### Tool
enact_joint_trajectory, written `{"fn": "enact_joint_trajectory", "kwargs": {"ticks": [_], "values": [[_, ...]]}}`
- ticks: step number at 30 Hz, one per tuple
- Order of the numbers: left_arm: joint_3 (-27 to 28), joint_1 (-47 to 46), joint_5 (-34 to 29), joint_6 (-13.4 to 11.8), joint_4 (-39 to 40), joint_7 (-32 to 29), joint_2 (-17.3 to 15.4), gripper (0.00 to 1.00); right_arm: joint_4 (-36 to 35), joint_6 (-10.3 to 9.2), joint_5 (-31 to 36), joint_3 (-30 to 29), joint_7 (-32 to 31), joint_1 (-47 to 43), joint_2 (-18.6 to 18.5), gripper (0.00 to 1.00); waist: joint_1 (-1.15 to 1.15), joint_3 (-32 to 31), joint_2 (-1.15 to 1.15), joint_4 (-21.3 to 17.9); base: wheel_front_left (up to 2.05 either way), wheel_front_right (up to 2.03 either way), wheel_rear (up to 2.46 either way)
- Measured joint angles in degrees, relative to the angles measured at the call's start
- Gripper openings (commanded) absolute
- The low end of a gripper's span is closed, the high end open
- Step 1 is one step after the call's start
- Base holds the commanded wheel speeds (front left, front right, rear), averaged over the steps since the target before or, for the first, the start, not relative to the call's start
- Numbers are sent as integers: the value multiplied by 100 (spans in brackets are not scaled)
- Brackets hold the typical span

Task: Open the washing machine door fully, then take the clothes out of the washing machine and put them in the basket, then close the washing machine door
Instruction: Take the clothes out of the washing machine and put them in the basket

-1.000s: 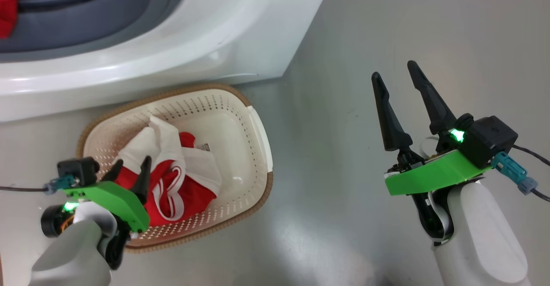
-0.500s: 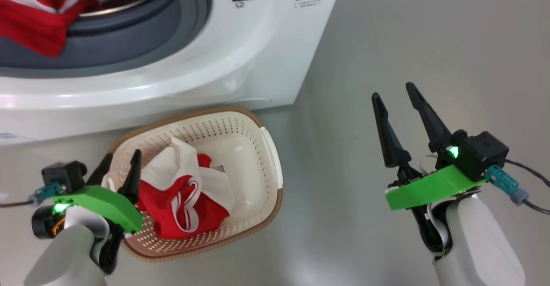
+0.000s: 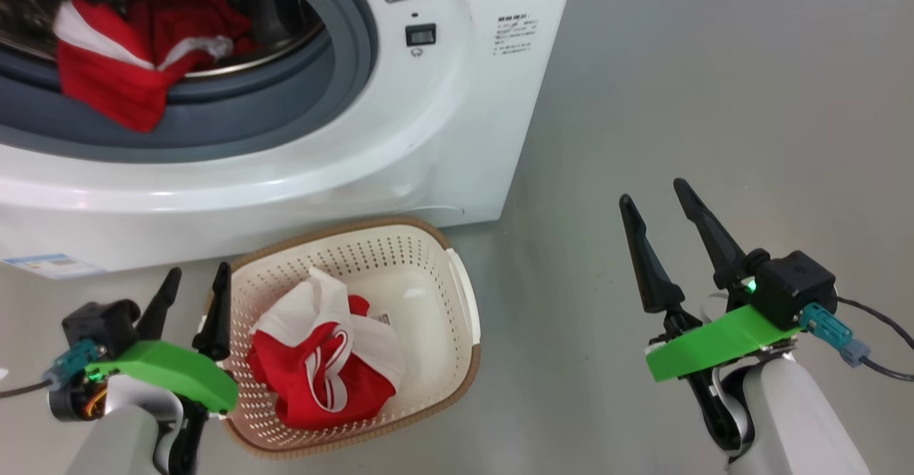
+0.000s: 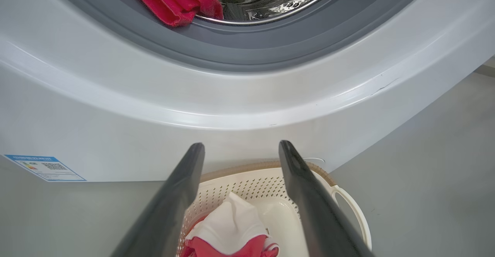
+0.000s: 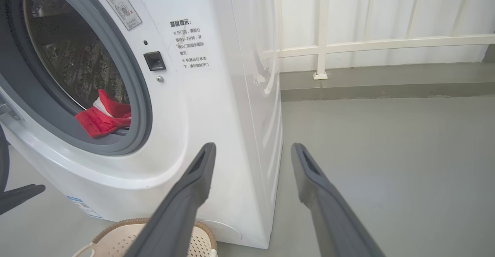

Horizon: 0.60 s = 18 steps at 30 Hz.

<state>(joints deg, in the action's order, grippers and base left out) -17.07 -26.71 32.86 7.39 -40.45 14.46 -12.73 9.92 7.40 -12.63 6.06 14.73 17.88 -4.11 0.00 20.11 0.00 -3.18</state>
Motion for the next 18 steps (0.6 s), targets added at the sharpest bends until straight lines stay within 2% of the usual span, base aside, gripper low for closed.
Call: {"fn": "enact_joint_trajectory", "kwargs": {"ticks": [18], "values": [[1027,1204,-944,0,1346,0,209,100,54,1,-136,-54,0,-597,-126,100,0,-677,0,12,0,0,0]]}}
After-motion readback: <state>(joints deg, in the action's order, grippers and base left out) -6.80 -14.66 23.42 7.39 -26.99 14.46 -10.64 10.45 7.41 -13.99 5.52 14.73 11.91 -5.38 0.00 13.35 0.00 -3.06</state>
